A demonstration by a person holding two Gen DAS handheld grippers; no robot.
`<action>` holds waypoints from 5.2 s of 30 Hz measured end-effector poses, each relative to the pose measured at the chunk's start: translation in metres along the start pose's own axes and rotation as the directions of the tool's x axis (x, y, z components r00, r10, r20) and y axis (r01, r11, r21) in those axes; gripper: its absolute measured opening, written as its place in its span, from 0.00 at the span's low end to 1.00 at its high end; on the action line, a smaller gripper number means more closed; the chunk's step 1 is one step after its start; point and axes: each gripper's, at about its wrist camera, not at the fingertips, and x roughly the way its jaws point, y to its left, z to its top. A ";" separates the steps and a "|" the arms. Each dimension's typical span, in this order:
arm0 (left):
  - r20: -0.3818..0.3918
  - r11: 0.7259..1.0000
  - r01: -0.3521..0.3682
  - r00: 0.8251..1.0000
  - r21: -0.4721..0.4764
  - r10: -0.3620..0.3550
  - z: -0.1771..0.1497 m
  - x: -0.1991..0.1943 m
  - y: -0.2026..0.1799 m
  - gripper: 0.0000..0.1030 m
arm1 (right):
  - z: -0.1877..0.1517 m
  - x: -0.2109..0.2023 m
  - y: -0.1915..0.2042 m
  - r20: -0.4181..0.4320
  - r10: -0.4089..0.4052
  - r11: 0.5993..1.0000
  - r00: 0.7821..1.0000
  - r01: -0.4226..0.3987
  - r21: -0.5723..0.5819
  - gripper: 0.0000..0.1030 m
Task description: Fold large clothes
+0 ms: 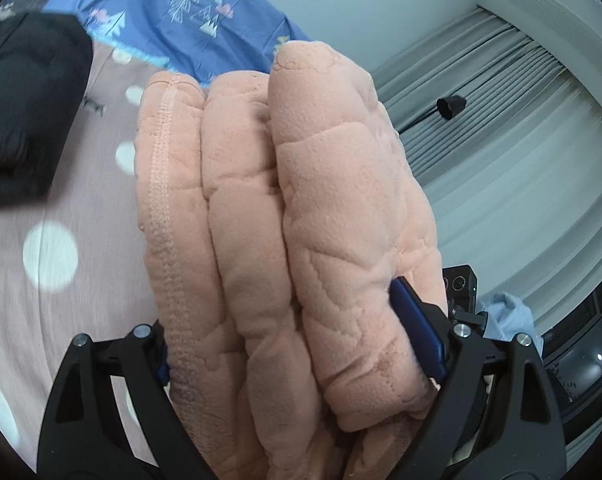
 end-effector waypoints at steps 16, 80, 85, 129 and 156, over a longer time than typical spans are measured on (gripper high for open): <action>0.098 0.997 -0.066 0.993 -0.050 0.071 0.173 0.020 0.046 0.87 | 0.156 0.130 -0.028 -0.057 0.042 0.999 0.997 -0.041 0.016 0.85; 0.217 0.839 -0.542 0.825 0.049 0.521 0.175 0.162 0.125 0.42 | 0.155 0.216 -0.079 0.062 -0.417 0.880 0.907 0.420 -0.220 0.29; 0.229 0.816 -0.573 0.806 0.075 0.545 0.173 0.164 0.128 0.43 | 0.147 0.240 -0.093 0.118 -0.567 0.773 0.815 0.576 -0.267 0.29; 0.410 0.652 -0.739 0.653 0.166 0.636 0.107 0.042 -0.016 0.98 | 0.087 0.147 0.038 0.233 -0.575 0.731 0.784 0.621 -0.284 0.99; 0.415 0.570 -0.813 0.563 0.121 0.715 0.087 0.010 -0.033 0.98 | 0.056 0.154 0.042 0.201 -0.698 0.601 0.687 0.715 -0.356 0.99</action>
